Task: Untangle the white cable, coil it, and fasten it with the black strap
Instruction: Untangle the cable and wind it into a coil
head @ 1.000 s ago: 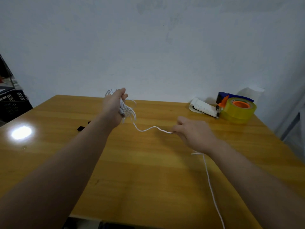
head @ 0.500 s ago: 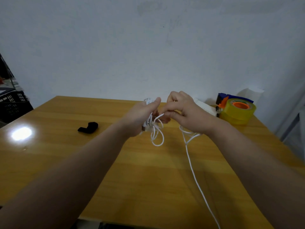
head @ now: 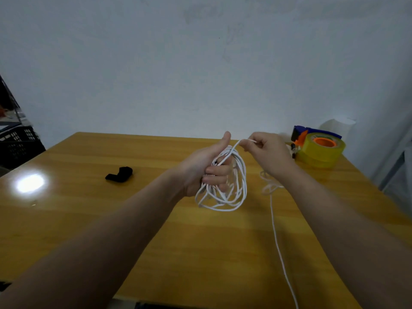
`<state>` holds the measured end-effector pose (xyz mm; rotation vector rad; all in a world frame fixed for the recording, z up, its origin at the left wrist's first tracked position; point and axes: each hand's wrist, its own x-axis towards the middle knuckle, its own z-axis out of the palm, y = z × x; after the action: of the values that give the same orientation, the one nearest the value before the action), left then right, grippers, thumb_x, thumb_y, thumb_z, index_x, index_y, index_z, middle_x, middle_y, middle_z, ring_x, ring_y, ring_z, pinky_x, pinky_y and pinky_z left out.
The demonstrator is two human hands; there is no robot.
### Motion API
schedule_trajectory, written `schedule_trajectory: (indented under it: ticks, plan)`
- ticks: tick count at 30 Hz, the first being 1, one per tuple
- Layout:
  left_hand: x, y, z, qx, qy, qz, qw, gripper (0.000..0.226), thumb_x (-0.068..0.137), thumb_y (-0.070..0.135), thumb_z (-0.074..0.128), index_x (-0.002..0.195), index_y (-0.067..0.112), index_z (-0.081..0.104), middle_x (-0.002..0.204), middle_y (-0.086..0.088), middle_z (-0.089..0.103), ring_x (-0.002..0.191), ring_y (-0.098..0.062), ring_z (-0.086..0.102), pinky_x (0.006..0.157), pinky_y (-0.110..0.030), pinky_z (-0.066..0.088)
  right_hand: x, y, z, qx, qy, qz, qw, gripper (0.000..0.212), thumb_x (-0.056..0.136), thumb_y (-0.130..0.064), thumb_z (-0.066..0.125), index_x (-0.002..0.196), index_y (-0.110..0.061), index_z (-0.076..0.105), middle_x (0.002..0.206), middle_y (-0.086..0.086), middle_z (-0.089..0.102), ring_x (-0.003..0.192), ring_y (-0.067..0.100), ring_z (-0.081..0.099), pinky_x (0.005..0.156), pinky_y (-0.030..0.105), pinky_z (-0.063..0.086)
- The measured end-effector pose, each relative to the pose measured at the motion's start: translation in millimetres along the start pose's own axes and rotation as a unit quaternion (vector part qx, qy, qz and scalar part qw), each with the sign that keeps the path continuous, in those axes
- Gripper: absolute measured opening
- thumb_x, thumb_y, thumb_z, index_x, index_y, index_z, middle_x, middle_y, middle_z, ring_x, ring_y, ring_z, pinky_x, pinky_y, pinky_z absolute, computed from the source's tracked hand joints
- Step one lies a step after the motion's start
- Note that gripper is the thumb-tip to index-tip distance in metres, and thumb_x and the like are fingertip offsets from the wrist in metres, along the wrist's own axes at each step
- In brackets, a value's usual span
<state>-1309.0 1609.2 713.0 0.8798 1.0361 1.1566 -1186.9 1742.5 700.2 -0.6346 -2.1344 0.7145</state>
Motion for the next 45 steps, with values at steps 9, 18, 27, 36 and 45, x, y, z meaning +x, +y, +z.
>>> schedule_trajectory:
  ticks: [9, 18, 27, 36, 45]
  plan:
    - [9.8, -0.5, -6.9, 0.026, 0.074, 0.081, 0.994, 0.042, 0.090, 0.034, 0.054, 0.052, 0.016, 0.050, 0.033, 0.005, 0.022, 0.023, -0.007, 0.019, 0.036, -0.016, 0.021, -34.0, -0.8, 14.8, 0.264, -0.243, 0.083, 0.930, 0.032, 0.082, -0.036, 0.068, 0.107, -0.017, 0.061, 0.060, -0.011, 0.057, 0.049, 0.003, 0.043, 0.046, 0.020, 0.023]
    - [6.1, -2.9, -27.5, 0.222, 0.214, 0.215, 0.926, 0.053, 0.078, 0.057, 0.063, 0.066, 0.007, 0.052, 0.037, 0.005, 0.030, 0.033, -0.010, 0.028, 0.052, -0.029, 0.040, -34.2, -14.4, 18.2, 0.420, -0.116, 0.198, 0.878, 0.015, 0.088, -0.006, 0.055, 0.078, -0.009, 0.065, 0.057, -0.001, 0.059, 0.056, 0.012, 0.055, 0.054, 0.023, 0.047]
    - [10.1, -8.2, -18.0, 0.369, 0.228, 0.152, 0.888, 0.036, 0.083, 0.045, 0.068, 0.082, 0.009, 0.059, 0.051, 0.008, 0.042, 0.042, -0.005, 0.039, 0.047, -0.022, 0.033, -21.0, -11.2, 28.0, 0.405, -0.002, 0.307, 0.861, 0.030, 0.090, -0.015, 0.049, 0.060, -0.014, 0.054, 0.043, -0.003, 0.027, 0.036, 0.010, 0.027, 0.041, 0.025, 0.028]
    - [10.2, 8.7, -41.2, 0.142, 0.322, 0.208, 0.912, 0.033, 0.090, 0.014, 0.061, 0.061, 0.014, 0.045, 0.038, 0.010, 0.029, 0.032, -0.007, 0.027, 0.049, -0.031, 0.028, -4.9, 9.8, -5.6, 0.178, -0.181, 0.165, 0.953, 0.013, 0.085, -0.028, 0.067, 0.080, -0.017, 0.071, 0.062, -0.006, 0.061, 0.050, 0.006, 0.047, 0.038, 0.020, 0.023]
    - [-8.9, 12.7, -24.2, 0.236, 0.205, 0.257, 0.915, 0.028, 0.085, 0.023, 0.065, 0.058, 0.024, 0.056, 0.042, 0.010, 0.031, 0.037, -0.010, 0.029, 0.055, -0.036, 0.034, 6.1, 37.2, -15.7, -0.350, 0.025, 0.082, 0.933, 0.067, 0.086, -0.069, 0.022, 0.058, -0.016, 0.051, 0.055, -0.001, 0.049, 0.059, 0.023, 0.054, 0.051, 0.028, 0.030]
